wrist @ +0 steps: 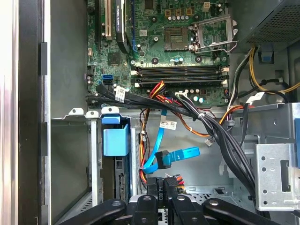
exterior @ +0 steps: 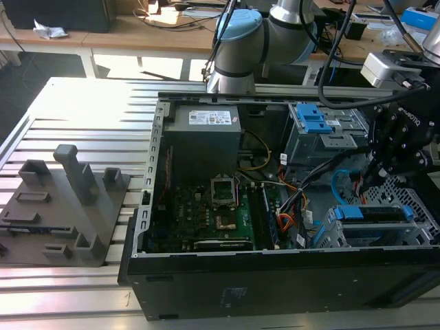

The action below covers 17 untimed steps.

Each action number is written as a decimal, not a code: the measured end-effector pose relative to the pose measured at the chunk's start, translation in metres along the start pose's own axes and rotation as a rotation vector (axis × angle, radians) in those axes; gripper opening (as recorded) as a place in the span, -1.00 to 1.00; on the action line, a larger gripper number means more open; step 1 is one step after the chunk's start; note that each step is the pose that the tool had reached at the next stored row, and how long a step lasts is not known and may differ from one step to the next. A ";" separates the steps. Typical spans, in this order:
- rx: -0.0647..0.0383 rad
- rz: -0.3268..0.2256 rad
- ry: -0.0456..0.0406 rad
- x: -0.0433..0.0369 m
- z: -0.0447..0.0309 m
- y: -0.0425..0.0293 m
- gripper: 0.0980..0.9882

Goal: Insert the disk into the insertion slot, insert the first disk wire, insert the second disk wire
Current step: 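Insert the first disk wire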

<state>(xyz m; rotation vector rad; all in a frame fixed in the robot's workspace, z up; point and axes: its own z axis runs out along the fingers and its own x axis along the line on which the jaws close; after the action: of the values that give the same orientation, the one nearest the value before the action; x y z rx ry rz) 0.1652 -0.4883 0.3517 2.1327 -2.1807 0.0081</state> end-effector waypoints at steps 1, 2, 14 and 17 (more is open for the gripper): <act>0.000 0.000 0.0003 0.0000 0.0000 0.0000 -0.81; 0.000 0.000 0.0007 -0.0002 -0.0001 -0.0007 -0.81; -0.005 0.000 0.0008 0.0232 0.0012 -0.0114 -0.81; -0.006 0.000 0.0006 0.0275 0.0027 -0.0116 -0.81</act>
<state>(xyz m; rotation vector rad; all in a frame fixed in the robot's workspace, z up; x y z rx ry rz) 0.1761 -0.5162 0.3502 2.1294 -2.1779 0.0028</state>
